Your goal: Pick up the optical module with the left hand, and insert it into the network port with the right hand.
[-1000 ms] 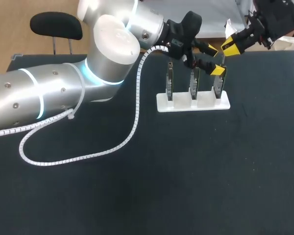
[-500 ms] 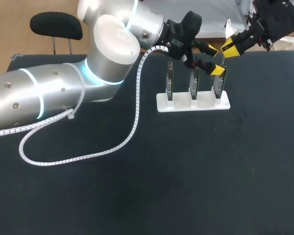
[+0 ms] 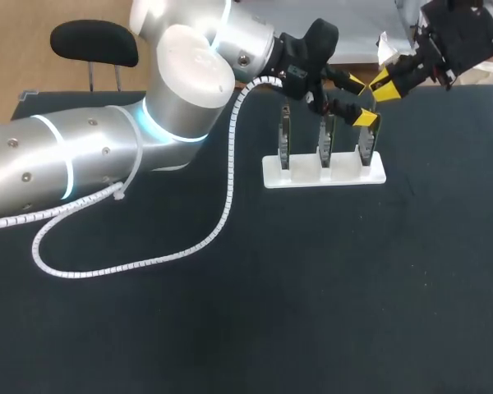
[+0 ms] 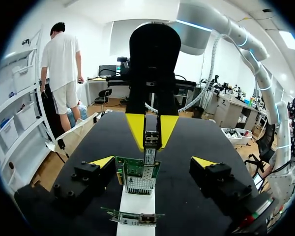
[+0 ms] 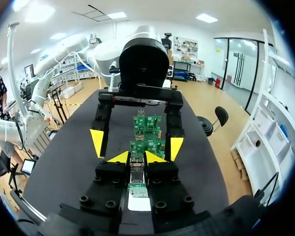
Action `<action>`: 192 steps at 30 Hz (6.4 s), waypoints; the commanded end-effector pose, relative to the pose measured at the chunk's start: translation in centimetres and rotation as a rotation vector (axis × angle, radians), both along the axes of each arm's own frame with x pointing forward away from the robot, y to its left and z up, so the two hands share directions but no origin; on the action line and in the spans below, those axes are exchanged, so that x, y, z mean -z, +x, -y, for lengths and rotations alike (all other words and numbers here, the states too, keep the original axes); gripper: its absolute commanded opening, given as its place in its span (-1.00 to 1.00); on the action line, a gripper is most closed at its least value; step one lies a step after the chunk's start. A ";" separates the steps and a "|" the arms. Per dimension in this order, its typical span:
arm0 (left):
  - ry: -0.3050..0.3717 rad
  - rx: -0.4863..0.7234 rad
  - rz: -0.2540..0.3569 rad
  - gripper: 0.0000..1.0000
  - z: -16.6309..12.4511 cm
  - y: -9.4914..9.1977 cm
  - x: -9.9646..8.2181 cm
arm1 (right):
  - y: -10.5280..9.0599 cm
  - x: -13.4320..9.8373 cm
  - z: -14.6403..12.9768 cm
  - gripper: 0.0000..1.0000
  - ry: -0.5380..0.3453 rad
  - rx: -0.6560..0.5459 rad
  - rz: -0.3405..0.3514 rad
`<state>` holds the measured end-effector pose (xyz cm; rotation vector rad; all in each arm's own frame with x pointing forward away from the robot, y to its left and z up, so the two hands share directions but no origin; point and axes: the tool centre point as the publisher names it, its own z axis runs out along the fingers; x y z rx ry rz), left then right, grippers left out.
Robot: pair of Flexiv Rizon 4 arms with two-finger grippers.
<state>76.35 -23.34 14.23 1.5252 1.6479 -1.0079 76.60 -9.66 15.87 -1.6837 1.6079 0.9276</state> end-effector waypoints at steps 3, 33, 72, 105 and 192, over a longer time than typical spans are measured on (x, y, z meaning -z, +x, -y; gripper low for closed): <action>0.000 0.000 0.001 1.00 0.0 0.0 0.0 | -0.4 0.3 0.0 -1.00 -0.003 0.014 0.000; 0.000 0.000 0.001 1.00 0.0 0.0 0.0 | -0.1 0.3 0.7 -1.00 0.037 0.077 -0.014; 0.000 0.000 0.001 1.00 0.0 0.0 0.0 | -0.1 0.0 0.1 -1.00 0.041 0.062 -0.012; 0.000 0.000 0.001 1.00 0.0 0.0 0.0 | -0.2 0.5 0.3 -0.38 0.032 0.069 -0.016; 0.000 0.000 0.001 1.00 0.0 0.0 0.0 | 0.7 -1.2 0.1 -1.00 0.106 0.066 0.019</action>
